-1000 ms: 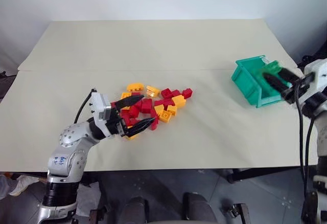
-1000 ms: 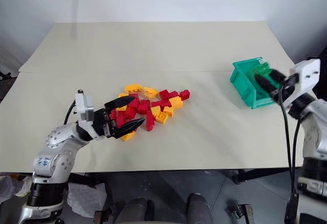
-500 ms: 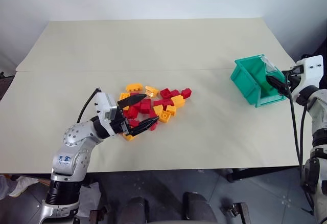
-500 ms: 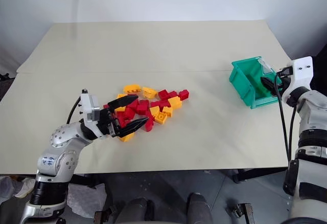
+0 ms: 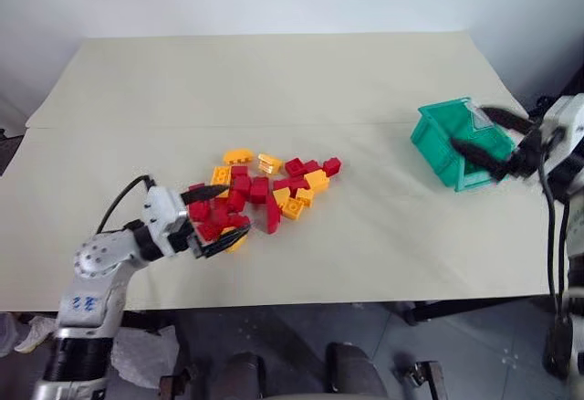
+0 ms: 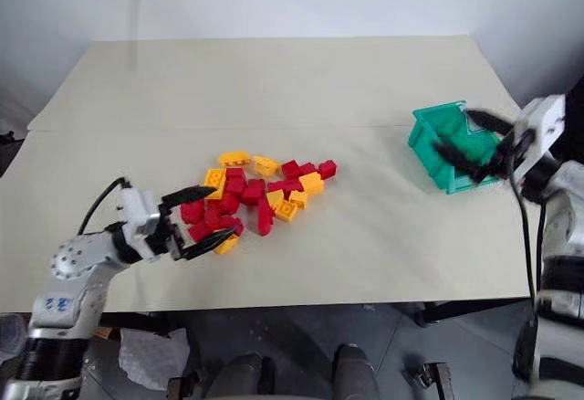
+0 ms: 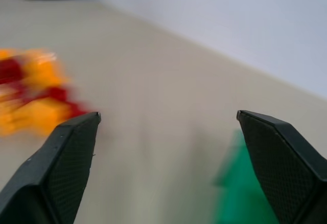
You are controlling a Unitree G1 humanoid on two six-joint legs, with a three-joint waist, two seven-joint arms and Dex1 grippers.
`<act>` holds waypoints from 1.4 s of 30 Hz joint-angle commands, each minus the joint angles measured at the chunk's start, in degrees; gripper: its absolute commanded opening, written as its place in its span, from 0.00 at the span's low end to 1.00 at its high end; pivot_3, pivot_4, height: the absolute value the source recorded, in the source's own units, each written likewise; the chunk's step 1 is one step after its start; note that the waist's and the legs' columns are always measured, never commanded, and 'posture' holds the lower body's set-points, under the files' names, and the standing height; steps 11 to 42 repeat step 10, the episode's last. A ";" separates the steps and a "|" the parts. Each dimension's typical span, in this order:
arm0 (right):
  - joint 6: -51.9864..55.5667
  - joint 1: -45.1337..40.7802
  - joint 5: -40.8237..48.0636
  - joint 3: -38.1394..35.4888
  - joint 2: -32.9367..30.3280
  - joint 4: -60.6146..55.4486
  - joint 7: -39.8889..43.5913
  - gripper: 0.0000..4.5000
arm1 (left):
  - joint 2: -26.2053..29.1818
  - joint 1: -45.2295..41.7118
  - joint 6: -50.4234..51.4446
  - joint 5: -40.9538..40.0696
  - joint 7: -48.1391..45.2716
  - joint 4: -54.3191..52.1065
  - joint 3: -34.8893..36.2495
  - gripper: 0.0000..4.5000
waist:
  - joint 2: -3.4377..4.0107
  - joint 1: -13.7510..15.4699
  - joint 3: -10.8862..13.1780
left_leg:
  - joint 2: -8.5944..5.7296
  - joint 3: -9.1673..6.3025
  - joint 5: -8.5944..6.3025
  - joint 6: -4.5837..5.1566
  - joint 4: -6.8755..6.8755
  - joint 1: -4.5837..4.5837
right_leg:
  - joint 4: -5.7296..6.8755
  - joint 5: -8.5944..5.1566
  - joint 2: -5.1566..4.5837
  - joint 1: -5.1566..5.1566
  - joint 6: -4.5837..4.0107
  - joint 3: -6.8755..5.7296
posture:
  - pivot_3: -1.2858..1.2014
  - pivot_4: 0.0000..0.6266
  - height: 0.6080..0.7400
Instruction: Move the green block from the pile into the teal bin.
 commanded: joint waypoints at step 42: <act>-10.05 21.44 -2.66 2.12 0.34 -13.86 6.53 0.99 | 2.97 3.19 -5.00 2.61 0.75 2.09 4.41 1.00 | 0.03 1.12 0.02 | -0.09 0.24 -0.09 0.16 0.09 0.09 | -0.13 0.00 -0.11 0.09 0.00 0.03 | 0.52 0.24 1.00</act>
